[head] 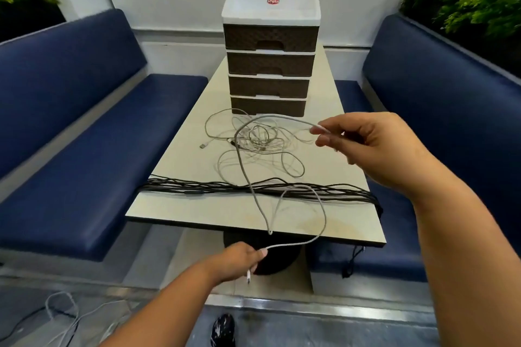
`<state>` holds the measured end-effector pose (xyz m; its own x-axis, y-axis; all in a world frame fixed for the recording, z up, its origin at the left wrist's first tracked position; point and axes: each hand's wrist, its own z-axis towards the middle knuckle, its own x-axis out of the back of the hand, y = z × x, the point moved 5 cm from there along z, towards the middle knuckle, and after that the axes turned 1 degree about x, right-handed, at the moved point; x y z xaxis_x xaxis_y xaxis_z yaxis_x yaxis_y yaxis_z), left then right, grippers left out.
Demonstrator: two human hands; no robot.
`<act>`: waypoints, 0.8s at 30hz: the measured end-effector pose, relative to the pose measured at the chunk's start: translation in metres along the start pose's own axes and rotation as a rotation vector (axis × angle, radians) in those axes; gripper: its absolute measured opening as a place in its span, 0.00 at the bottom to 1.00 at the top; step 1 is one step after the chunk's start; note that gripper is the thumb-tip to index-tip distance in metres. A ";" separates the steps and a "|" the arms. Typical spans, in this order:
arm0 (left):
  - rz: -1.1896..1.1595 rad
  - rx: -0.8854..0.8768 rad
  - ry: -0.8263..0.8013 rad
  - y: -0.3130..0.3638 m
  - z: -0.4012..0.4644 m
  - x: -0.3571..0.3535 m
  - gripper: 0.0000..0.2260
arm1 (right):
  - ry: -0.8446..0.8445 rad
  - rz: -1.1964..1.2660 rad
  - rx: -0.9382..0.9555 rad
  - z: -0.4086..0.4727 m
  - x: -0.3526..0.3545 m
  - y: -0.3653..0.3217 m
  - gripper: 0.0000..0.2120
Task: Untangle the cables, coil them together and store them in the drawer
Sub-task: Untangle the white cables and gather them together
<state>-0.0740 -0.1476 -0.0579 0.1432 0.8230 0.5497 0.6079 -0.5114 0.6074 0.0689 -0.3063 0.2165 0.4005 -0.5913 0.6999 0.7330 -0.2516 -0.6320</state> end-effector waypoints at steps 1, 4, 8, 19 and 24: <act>0.041 -0.006 0.002 -0.003 0.002 0.001 0.21 | 0.026 -0.006 0.046 -0.001 0.001 -0.004 0.10; 0.112 -0.051 0.181 -0.012 0.009 0.013 0.16 | 0.175 -0.127 0.247 -0.005 0.014 -0.022 0.10; -0.145 -0.142 0.786 -0.004 -0.016 0.075 0.13 | 0.196 -0.175 0.281 -0.007 0.028 -0.031 0.11; -1.026 -0.666 0.068 0.158 -0.117 0.116 0.29 | -0.007 -0.132 0.099 0.018 -0.010 -0.020 0.10; -0.848 -0.603 0.014 0.154 -0.124 0.108 0.22 | -0.020 -0.134 0.095 0.016 -0.004 -0.021 0.14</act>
<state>-0.0613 -0.1684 0.1661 -0.1606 0.9690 -0.1878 0.0129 0.1923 0.9812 0.0614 -0.2865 0.2323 0.3056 -0.5417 0.7831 0.8288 -0.2534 -0.4988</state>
